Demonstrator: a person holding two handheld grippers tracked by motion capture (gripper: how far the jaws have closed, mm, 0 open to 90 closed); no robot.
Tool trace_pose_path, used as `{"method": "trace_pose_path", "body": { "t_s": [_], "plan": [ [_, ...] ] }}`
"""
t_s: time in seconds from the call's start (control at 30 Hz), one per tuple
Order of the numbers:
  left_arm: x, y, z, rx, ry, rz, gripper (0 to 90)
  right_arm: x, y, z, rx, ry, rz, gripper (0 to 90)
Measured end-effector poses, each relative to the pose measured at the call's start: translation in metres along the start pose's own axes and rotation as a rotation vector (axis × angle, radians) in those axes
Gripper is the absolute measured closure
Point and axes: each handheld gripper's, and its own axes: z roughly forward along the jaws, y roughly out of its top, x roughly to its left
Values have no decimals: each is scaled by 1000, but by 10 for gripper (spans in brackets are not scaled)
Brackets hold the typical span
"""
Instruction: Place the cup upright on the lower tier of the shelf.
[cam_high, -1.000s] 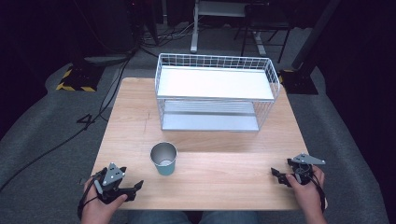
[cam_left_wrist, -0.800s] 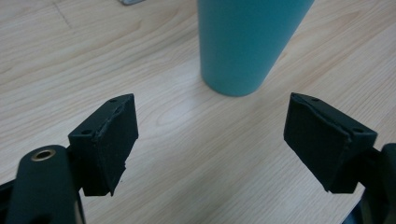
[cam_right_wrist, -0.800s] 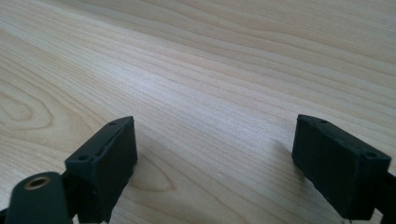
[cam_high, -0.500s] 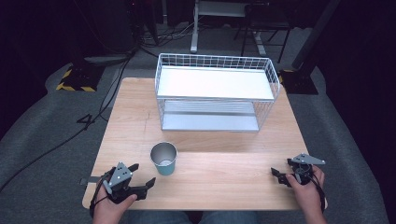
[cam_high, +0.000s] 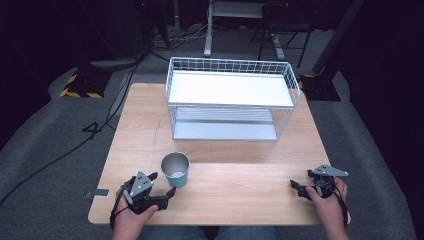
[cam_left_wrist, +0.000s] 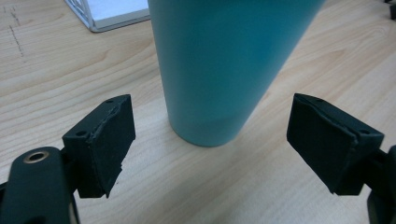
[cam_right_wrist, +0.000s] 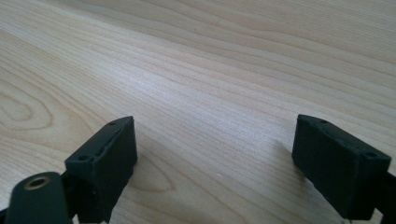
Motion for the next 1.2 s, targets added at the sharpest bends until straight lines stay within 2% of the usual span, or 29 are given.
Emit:
{"method": "trace_pose_path", "body": {
  "t_s": [0.1, 0.27, 0.6, 0.67, 0.7, 0.77, 0.83, 1.2],
  "plan": [
    [-2, 2, 8, 8, 7, 18, 157, 0, 0, 0, 0, 0, 0, 142],
    [-3, 6, 15, -2, 12, 7, 156, 0, 0, 0, 0, 0, 1, 142],
    [-5, 10, 32, 17, 17, 34, 157, 0, 0, 0, 0, 0, 0, 142],
    [-5, 10, 36, 17, 15, 41, 161, 0, 0, 0, 0, 0, 0, 142],
    [-6, 11, 38, 22, 26, 67, 166, 0, 0, 0, 0, 0, 0, 142],
    [-7, 11, 39, 22, 29, 76, 215, 0, 0, 0, 0, 0, 0, 142],
    [-7, 11, 39, 22, 28, 68, 220, 0, 0, 0, 0, 0, 0, 142],
    [-9, 15, 37, 43, 37, 111, 227, 0, 0, 0, -1, 0, 0, 142]
  ]
}}
